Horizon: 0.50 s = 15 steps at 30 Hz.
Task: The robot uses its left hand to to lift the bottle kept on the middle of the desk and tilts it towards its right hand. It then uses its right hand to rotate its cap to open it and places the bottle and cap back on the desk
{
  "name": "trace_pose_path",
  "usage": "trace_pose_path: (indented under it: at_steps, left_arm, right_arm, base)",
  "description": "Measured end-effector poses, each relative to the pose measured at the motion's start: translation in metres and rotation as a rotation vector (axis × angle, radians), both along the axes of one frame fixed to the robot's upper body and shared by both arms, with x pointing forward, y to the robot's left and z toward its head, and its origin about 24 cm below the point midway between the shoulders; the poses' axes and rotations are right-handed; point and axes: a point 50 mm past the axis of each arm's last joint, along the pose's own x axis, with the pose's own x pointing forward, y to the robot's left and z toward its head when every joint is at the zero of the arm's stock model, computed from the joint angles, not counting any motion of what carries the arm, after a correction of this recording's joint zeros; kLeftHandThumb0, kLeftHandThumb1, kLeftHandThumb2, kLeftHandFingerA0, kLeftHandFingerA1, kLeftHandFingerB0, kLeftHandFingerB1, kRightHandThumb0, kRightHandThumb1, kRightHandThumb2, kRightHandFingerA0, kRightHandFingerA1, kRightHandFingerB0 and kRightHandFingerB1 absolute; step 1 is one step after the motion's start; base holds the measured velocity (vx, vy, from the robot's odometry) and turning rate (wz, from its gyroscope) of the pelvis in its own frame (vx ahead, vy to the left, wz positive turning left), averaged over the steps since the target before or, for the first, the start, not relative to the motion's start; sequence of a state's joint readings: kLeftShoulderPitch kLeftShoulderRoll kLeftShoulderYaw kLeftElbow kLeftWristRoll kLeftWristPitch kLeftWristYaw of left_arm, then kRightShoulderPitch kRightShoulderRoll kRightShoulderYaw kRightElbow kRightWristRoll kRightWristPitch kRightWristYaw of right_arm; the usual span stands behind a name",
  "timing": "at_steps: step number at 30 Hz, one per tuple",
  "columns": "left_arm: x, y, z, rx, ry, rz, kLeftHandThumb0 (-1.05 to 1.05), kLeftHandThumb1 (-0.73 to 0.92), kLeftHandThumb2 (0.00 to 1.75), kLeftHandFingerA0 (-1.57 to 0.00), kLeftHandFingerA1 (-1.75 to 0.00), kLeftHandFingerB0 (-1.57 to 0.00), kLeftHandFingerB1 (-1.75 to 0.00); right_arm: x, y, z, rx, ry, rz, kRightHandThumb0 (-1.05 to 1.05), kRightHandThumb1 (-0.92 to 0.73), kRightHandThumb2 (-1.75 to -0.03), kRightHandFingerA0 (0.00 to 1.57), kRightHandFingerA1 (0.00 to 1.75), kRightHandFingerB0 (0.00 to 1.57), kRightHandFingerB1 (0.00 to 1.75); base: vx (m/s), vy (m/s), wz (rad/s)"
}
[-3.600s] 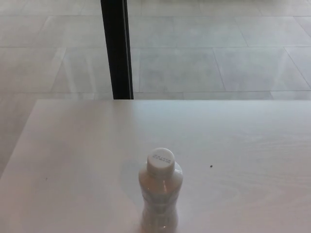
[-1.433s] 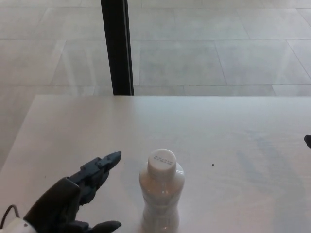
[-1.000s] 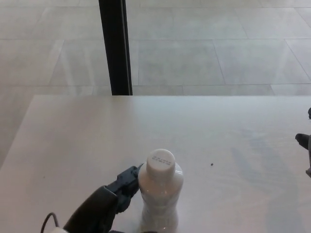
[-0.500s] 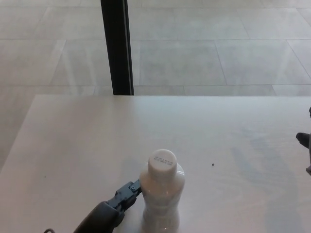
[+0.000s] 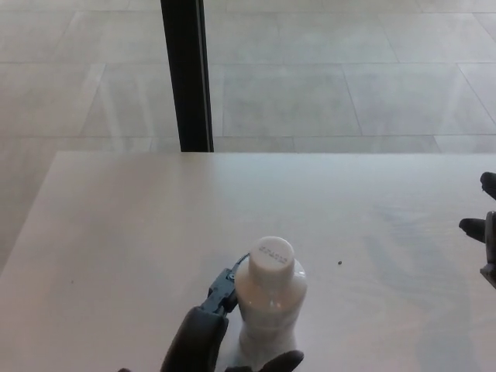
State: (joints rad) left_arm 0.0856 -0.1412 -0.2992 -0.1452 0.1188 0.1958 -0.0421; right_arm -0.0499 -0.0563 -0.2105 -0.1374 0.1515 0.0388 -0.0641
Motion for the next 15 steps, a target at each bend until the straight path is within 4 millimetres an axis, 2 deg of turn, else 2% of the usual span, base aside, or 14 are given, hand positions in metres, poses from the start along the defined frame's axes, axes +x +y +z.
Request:
trace_pose_path:
  at_steps: [2, 3, 4, 5, 7, 8, 9, 10, 12, 13, 14, 15]
  left_arm:
    - [0.000, -0.009, 0.002, -0.032, 0.005, 0.023, -1.05, 0.65, 0.97, 0.00, -0.08, 0.00, 0.00]
    - [0.000, -0.011, 0.001, -0.027, 0.005, 0.027, -0.99, 0.60, 0.93, 0.00, -0.34, 0.00, 0.00]
    - [0.000, -0.010, 0.000, -0.020, 0.008, 0.037, -0.99, 0.60, 0.93, 0.00, -0.34, 0.00, 0.00]
    - [0.000, -0.010, -0.001, -0.012, 0.011, 0.048, -0.72, 0.42, 0.75, -0.28, -0.70, 0.00, 0.00]
    - [0.000, -0.011, -0.004, 0.002, 0.019, 0.065, -0.72, 0.42, 0.75, -0.28, -0.70, 0.00, 0.00]
    - [0.000, -0.011, -0.008, 0.015, 0.029, 0.080, -0.72, 0.47, 0.77, -0.60, -0.77, 0.00, 0.00]
    - [0.000, -0.010, -0.009, 0.022, 0.034, 0.088, -0.52, 0.59, 0.57, -0.79, -0.91, 0.00, -0.05]
    - [0.000, -0.010, -0.011, 0.026, 0.037, 0.093, -0.44, 0.64, 0.59, -0.90, -1.19, 0.00, -0.13]
    - [0.000, -0.010, -0.016, 0.054, 0.048, 0.121, -0.35, 0.72, 0.61, -1.08, -1.32, 0.00, -0.34]
    - [0.000, -0.010, -0.017, 0.063, 0.044, 0.131, -0.28, 0.73, 0.63, -1.08, -1.42, -0.11, -0.35]
    - [0.002, -0.010, -0.017, 0.073, 0.038, 0.142, -0.28, 0.73, 0.63, -1.08, -1.42, -0.11, -0.35]
    - [0.003, -0.010, -0.017, 0.082, 0.032, 0.153, -0.17, 0.54, 0.99, -1.17, -1.22, -0.09, -0.50]
  right_arm:
    - [0.000, 0.001, 0.000, 0.001, 0.001, 0.004, -0.64, -0.75, -0.63, 0.51, 0.94, 0.59, 0.39]
    - [0.001, 0.002, 0.000, 0.002, 0.000, 0.006, -0.64, -0.75, -0.63, 0.51, 0.93, 0.59, 0.40]
    - [0.001, 0.003, 0.000, 0.003, 0.000, 0.007, -0.64, -0.75, -0.63, 0.51, 0.93, 0.59, 0.40]
    - [0.001, 0.003, 0.000, 0.003, 0.000, 0.006, -0.64, -0.75, -0.63, 0.48, 0.93, 0.58, 0.40]
    - [0.001, 0.003, -0.001, 0.003, 0.000, 0.006, -0.64, -0.75, -0.63, 0.48, 0.93, 0.58, 0.40]
    - [0.001, 0.003, -0.001, 0.004, 0.001, 0.007, -0.63, -0.75, -0.63, 0.47, 0.93, 0.57, 0.40]
    - [0.001, 0.003, -0.001, 0.004, 0.001, 0.007, -0.62, -0.75, -0.63, 0.49, 0.94, 0.57, 0.41]
    - [0.001, 0.003, -0.001, 0.005, 0.001, 0.007, -0.63, -0.75, -0.63, 0.50, 0.94, 0.58, 0.41]
    - [0.001, 0.004, -0.001, 0.005, 0.001, 0.009, -0.64, -0.74, -0.62, 0.53, 0.93, 0.61, 0.42]
    - [0.001, 0.004, -0.001, 0.005, 0.001, 0.009, -0.66, -0.74, -0.62, 0.55, 0.92, 0.62, 0.41]
    - [0.001, 0.004, -0.001, 0.005, 0.001, 0.009, -0.66, -0.74, -0.62, 0.55, 0.92, 0.62, 0.41]
    - [0.001, 0.004, -0.001, 0.005, 0.001, 0.009, -0.65, -0.73, -0.62, 0.55, 0.94, 0.63, 0.42]
  base:
    - [0.00, 0.000, 0.00]
    - [0.00, 0.000, 0.00]
    - [0.00, 0.000, 0.00]
    - [0.00, 0.000, 0.00]
    - [0.00, 0.000, 0.00]
    - [0.00, 0.000, 0.00]
    - [0.00, 0.000, 0.00]
    - [0.00, 0.000, 0.00]
    - [0.00, 0.000, 0.00]
    - [0.00, 0.000, 0.00]
    - [0.00, 0.000, 0.00]
    - [0.00, 0.000, 0.00]
